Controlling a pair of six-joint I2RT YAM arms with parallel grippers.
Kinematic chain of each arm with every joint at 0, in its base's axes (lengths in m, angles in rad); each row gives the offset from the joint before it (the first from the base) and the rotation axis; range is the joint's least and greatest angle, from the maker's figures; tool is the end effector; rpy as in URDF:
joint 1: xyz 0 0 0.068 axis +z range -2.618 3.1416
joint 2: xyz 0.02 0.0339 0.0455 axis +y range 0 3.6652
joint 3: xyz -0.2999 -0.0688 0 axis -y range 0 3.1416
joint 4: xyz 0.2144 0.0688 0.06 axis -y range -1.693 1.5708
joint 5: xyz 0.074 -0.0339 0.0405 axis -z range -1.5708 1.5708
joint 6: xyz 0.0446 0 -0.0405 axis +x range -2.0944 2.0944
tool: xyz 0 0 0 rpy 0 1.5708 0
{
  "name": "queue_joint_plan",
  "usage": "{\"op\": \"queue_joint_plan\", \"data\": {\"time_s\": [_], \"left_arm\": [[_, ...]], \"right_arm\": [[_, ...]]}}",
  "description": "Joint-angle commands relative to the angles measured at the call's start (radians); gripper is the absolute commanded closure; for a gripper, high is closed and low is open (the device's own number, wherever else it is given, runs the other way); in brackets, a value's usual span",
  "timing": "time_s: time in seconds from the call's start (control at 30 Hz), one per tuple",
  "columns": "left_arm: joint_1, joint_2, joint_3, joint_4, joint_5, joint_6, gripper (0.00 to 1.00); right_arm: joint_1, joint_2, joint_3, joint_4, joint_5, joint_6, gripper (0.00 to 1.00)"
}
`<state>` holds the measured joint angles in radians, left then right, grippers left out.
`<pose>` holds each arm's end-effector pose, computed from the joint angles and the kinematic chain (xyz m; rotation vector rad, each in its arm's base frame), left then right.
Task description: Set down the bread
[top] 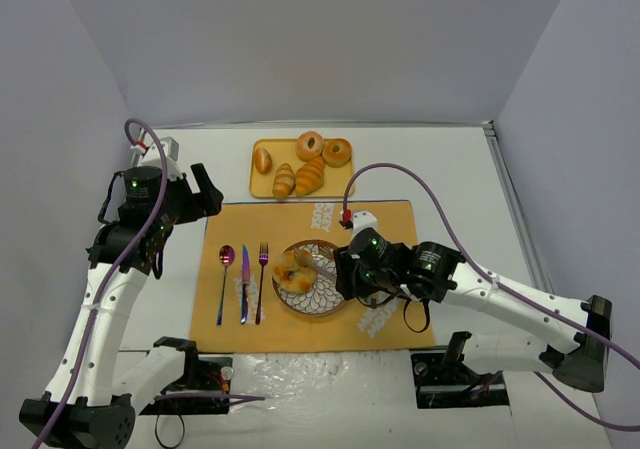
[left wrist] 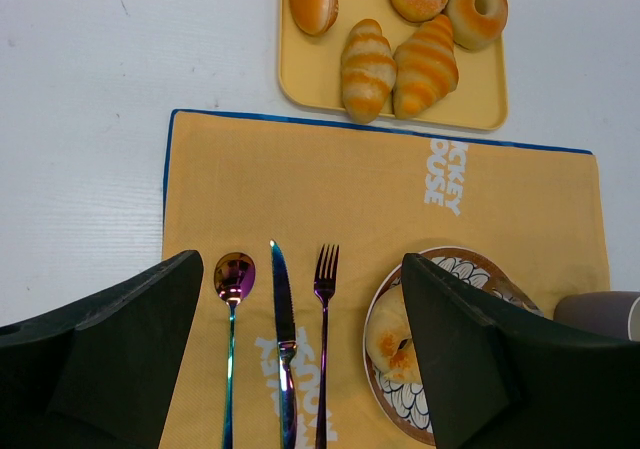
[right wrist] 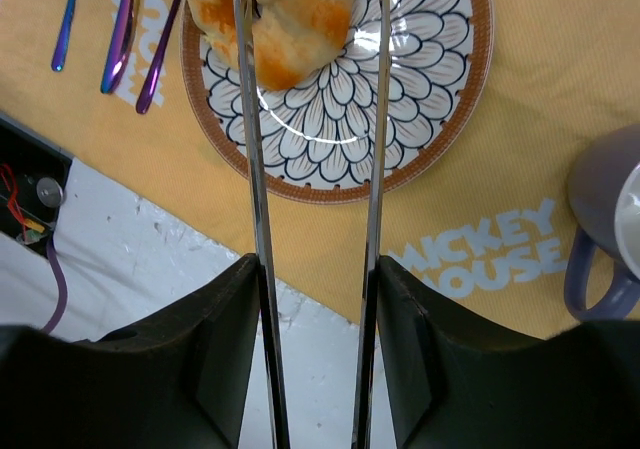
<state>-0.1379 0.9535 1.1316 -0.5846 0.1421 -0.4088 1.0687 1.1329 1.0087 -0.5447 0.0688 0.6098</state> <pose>0.1530 -0.0276 0.4084 -0.1776 1.9987 -0.4935 0.1018 0.1791 0.3446 -0.5008 2.3180 0.7999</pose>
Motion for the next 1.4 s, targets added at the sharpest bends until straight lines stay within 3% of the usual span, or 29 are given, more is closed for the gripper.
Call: {"op": "queue_joint_plan", "data": {"time_s": [0.0,0.13,0.53,0.67,0.8,1.13,1.37], "left_arm": [[0.006,-0.004,0.013,0.068,0.013,-0.01,0.23],[0.006,0.0,0.013,0.072,0.021,-0.013,0.23],[0.006,0.002,0.013,0.074,0.027,-0.013,0.23],[0.006,0.006,0.013,0.075,0.034,-0.015,0.23],[0.006,0.01,0.014,0.077,0.041,-0.015,0.23],[0.006,0.004,0.015,0.074,0.033,-0.013,0.23],[0.006,0.003,0.015,0.074,0.037,-0.015,0.23]], "right_arm": [[0.009,-0.018,0.115,0.006,0.121,0.001,0.55],[-0.053,0.022,0.206,0.006,0.197,-0.042,0.53],[-0.548,0.214,0.33,0.144,0.238,-0.184,0.54],[-0.674,0.313,0.375,0.187,0.303,-0.202,0.54],[-0.796,0.423,0.409,0.268,0.275,-0.211,0.54],[-1.017,0.678,0.494,0.392,0.166,-0.232,0.54],[-1.074,0.828,0.532,0.438,0.136,-0.252,0.52]]}}
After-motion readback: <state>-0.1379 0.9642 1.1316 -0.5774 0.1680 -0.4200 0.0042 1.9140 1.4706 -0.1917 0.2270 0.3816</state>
